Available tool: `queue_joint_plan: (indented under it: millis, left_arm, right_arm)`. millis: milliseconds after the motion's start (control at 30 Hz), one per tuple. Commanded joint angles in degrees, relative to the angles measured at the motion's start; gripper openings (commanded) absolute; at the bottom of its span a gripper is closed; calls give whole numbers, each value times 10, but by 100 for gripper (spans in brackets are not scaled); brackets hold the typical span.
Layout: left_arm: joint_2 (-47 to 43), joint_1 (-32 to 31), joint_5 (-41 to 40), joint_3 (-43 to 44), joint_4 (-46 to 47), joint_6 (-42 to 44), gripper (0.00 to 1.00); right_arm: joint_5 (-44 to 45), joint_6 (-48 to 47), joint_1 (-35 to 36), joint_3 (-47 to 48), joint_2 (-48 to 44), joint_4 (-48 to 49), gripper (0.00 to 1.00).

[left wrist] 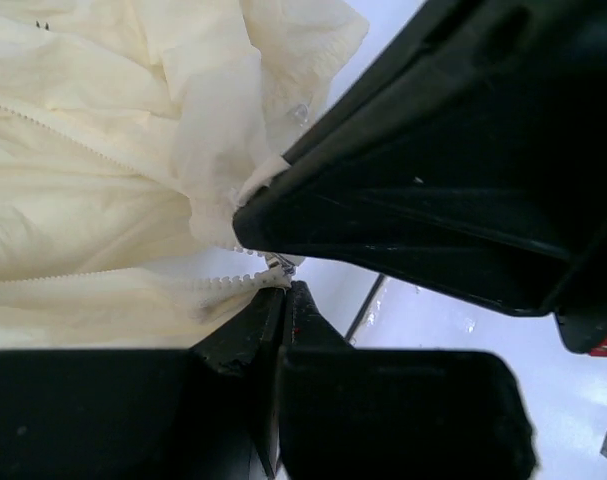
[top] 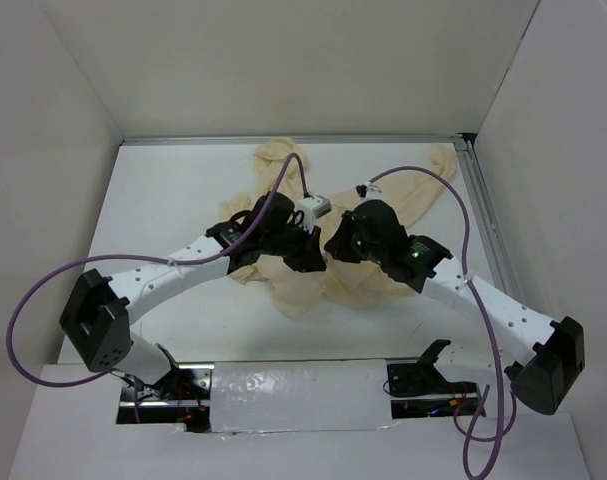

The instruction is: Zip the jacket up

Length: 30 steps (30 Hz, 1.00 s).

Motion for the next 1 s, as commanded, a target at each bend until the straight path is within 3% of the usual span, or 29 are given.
queue_joint_plan:
  millis: [0, 100, 133, 200, 233, 333, 400, 633, 967]
  left_arm:
    - [-6, -12, 55, -19, -1, 20, 0]
    - [-9, -19, 43, -21, -10, 22, 0]
    - [-9, -20, 27, -14, -18, 20, 6]
    - [-13, -21, -28, -6, -36, 12, 19]
    - [-14, -21, -46, -4, -48, 11, 36]
    - [-22, -21, -98, 11, -60, 11, 67]
    - [-25, -22, -128, 21, -68, 15, 72]
    - [-37, -76, -287, 41, -71, 1, 78]
    - [-45, -141, -445, 48, -23, 25, 69]
  right_arm:
    - [97, 134, -19, 32, 16, 97, 0]
    - [64, 165, -40, 47, 39, 89, 0]
    - [56, 156, -41, 60, 43, 71, 0]
    - [49, 143, -33, 63, 44, 52, 0]
    - [44, 135, -33, 64, 40, 38, 0]
    - [16, 118, -33, 62, 24, -9, 0]
    - [-5, 112, -35, 52, 3, -35, 0]
    - [-42, 107, -35, 72, -28, -79, 0]
    - [-84, 115, -53, 75, -36, -88, 0]
